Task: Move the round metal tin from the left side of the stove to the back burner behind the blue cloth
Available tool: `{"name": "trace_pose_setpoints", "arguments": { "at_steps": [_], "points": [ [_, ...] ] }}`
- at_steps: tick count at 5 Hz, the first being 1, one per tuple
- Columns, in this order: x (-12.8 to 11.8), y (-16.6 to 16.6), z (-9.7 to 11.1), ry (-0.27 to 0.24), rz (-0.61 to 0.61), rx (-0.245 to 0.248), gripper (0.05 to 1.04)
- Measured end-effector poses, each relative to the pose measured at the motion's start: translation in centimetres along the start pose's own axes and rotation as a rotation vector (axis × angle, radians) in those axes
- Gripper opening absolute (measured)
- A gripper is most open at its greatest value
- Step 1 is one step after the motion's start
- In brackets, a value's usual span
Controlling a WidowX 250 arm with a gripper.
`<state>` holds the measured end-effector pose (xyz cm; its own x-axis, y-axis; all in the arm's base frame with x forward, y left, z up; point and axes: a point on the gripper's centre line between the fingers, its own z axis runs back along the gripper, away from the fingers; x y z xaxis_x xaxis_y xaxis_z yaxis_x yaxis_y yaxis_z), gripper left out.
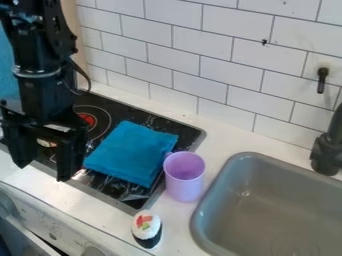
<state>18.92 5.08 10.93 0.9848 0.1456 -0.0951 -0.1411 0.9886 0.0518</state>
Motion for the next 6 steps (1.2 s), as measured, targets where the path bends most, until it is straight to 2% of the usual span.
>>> {"name": "trace_pose_setpoints", "arguments": {
  "at_steps": [1, 2, 4, 6],
  "points": [
    [-0.1, 0.0, -0.4, 0.017, -0.004, -0.003, 1.003],
    [0.2, 3.8, -0.2, 0.001, 0.087, -0.006, 1.003],
    [1.6, 7.1, -2.0, 0.063, 0.080, 0.032, 1.003],
    [4.1, 10.6, -3.6, 0.097, 0.073, 0.039, 1.003]
  ]
}}
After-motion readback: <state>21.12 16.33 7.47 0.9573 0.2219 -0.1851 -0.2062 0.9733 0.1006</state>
